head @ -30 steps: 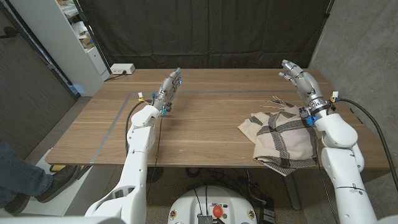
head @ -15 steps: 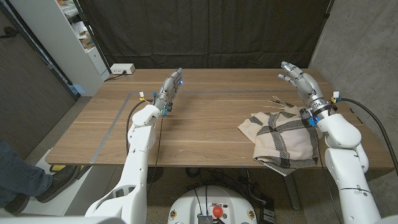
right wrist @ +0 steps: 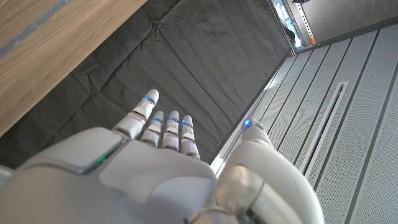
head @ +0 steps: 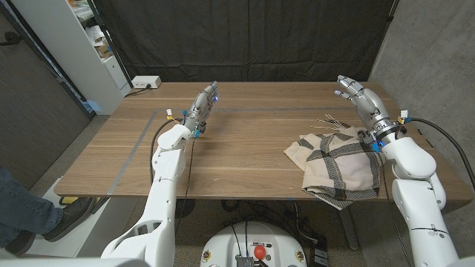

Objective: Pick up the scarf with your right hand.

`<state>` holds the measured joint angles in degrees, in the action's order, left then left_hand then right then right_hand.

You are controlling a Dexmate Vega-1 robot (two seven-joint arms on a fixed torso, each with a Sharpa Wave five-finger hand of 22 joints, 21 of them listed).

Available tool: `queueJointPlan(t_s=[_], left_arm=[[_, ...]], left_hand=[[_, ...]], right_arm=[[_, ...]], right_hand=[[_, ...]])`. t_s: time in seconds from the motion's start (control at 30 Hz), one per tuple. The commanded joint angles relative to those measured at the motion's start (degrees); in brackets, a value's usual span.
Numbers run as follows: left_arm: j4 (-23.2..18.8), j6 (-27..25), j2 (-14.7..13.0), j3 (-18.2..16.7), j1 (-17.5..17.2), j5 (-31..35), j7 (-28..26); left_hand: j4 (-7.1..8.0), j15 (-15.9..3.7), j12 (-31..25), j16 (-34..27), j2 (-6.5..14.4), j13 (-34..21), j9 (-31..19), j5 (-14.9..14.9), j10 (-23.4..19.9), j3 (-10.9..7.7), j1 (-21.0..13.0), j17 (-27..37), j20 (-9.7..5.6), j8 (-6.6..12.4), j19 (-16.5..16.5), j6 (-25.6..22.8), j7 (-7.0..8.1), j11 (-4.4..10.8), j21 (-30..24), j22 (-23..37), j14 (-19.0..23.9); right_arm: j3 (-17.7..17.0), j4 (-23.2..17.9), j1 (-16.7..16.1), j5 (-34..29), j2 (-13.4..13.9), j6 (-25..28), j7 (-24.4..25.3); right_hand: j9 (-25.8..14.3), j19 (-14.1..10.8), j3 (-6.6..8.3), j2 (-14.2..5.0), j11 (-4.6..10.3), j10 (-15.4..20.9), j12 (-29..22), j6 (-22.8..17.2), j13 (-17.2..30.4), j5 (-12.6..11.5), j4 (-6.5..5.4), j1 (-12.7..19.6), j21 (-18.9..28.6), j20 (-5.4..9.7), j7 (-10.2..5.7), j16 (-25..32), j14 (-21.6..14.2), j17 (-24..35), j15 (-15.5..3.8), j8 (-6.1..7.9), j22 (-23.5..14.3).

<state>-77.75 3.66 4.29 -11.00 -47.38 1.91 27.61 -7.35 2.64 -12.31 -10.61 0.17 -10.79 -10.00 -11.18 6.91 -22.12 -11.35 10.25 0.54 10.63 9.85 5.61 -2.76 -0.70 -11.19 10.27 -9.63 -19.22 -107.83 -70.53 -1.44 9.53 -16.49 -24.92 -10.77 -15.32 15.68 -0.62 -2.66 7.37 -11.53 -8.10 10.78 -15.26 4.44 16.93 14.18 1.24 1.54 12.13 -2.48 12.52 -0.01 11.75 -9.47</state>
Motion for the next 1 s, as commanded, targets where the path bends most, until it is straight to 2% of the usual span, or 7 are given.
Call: queueJointPlan(t_s=[0.03,0.53,1.0], left_arm=[[-0.2,-0.2,-0.3,-0.3,0.0,-0.3,0.8],[1.2,1.2,-0.4,-1.0,0.5,-1.7,2.2],[1.8,2.0,-0.2,-1.1,0.6,-1.8,2.1]], left_hand=[[-0.16,-0.01,0.1,-0.2,0.5,-0.2,-0.2,0.2,-0.1,-0.02,0.0,0.2,0.15,0.32,2.4,-0.2,-0.03,-0.13,-0.1,0.1,-0.2],[-0.18,0.09,0.1,-0.2,0.6,-0.2,-0.2,0.2,-0.2,-0.02,0.0,0.1,0.22,0.31,2.4,-0.3,0.02,-0.14,-0.1,0.1,-0.1],[-0.19,0.09,0.1,-0.2,0.7,-0.2,-0.2,0.2,-0.3,-0.01,-0.1,0.1,0.26,0.3,2.4,-0.4,0.06,-0.11,-0.1,0.1,-0.1]], right_arm=[[-0.5,-1.8,-1.1,-1.4,0.0,0.3,0.7],[-0.5,-3.6,-3.7,-3.7,-1.5,-1.3,2.6],[-1.0,-5.7,-5.3,-9.9,-1.6,-3.8,5.8]], right_hand=[[-0.2,-0.7,0.06,-0.06,-0.07,0.6,-0.2,-0.5,0.2,-0.4,0.38,0.5,-0.2,-0.14,-0.1,0.1,-0.6,0.1,0.04,0.03,-0.2],[-0.2,-1.2,0.17,-0.17,0.1,1.0,-0.3,-1.1,0.2,-0.5,0.61,0.7,-0.4,-0.03,-0.39,0.2,-1.0,0.0,-0.27,0.18,-0.2],[-0.2,-1.5,0.27,-0.19,0.23,1.4,-0.3,-1.6,0.2,-0.7,0.9,1.0,-0.7,0.05,-0.63,0.2,-1.3,-0.1,-0.51,0.27,-0.2]])
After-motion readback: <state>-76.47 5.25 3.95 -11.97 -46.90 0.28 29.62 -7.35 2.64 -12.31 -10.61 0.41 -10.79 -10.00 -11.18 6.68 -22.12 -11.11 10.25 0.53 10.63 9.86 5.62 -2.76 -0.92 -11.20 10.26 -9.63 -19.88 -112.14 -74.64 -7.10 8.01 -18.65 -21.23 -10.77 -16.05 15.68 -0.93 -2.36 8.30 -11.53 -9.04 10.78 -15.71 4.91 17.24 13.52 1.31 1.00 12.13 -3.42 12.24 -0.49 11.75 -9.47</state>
